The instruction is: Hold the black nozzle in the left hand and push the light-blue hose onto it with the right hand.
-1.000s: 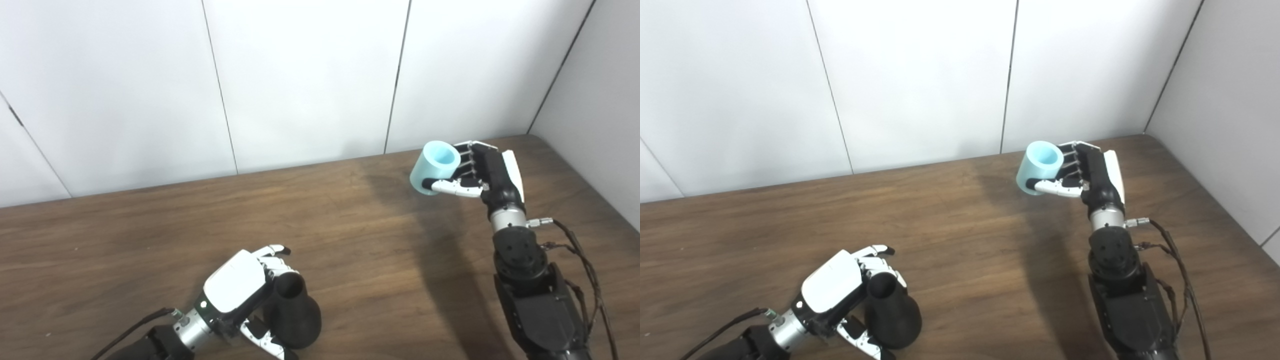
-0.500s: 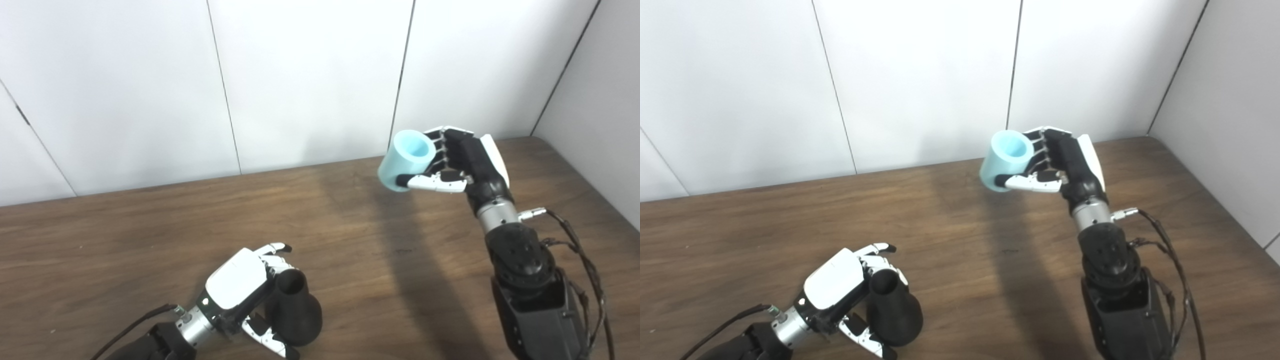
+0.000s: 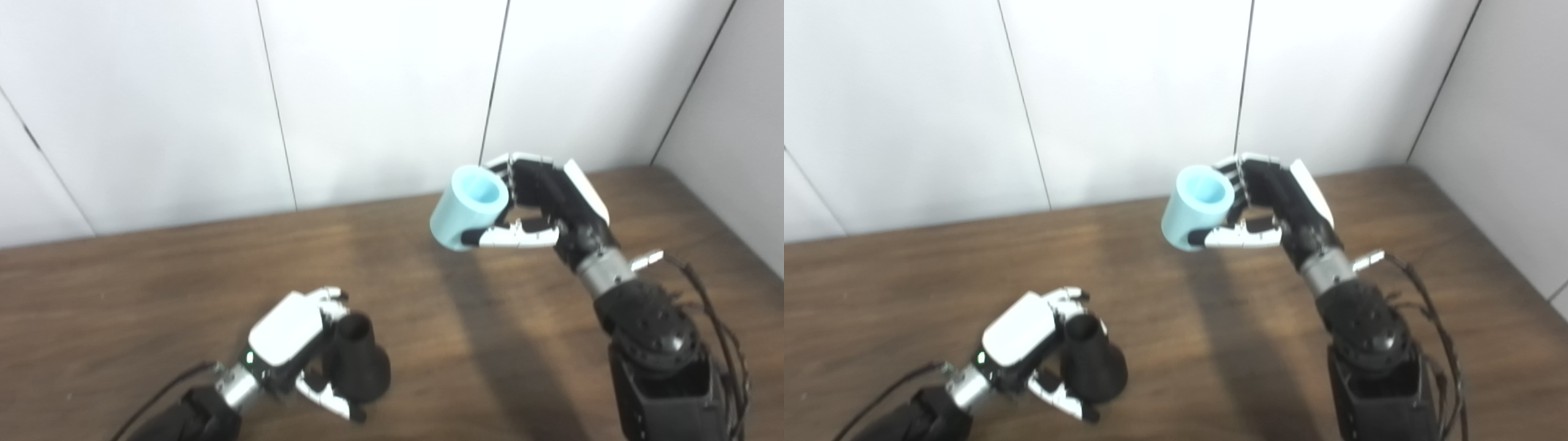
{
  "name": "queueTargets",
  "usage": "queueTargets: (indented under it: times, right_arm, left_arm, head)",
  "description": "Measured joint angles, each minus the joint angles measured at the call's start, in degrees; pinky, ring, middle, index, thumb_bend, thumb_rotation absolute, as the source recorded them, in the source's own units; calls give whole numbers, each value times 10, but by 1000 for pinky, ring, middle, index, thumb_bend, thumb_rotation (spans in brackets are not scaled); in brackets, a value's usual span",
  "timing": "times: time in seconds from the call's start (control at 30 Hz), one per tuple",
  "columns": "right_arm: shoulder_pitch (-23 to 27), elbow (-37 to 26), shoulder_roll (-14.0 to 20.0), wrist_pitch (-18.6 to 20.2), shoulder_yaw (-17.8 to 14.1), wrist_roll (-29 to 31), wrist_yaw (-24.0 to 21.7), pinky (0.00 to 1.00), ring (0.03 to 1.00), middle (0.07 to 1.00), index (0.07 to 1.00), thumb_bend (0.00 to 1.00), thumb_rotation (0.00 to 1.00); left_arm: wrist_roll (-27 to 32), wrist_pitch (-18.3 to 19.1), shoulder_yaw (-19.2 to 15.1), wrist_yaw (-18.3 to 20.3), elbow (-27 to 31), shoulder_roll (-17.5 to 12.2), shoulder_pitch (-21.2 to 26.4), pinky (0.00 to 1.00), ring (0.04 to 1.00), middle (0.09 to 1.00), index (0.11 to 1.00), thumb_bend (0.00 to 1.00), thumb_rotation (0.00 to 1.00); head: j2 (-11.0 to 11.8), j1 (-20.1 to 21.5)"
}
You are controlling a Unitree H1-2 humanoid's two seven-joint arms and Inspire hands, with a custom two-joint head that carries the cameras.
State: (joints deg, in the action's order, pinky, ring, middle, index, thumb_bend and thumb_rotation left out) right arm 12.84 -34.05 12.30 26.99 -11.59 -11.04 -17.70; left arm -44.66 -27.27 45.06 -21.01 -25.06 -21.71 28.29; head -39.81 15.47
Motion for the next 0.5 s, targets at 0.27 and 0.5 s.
queueTargets:
  times: [0.27, 0.5]
  right_arm:
    - [-4, -23, 1, 0, -14, 37, -43, 324, 404, 480, 525, 517, 0]
    - [-14, -34, -6, 0, -10, 49, -53, 328, 409, 475, 513, 519, 0]
  left_arm:
    - [-19, 0, -33, 13, -6, 16, -8, 795, 535, 479, 443, 500, 0]
    - [-30, 0, -44, 14, -9, 22, -10, 799, 530, 477, 451, 501, 0]
  head:
    - [-10, -22]
    - [-14, -30]
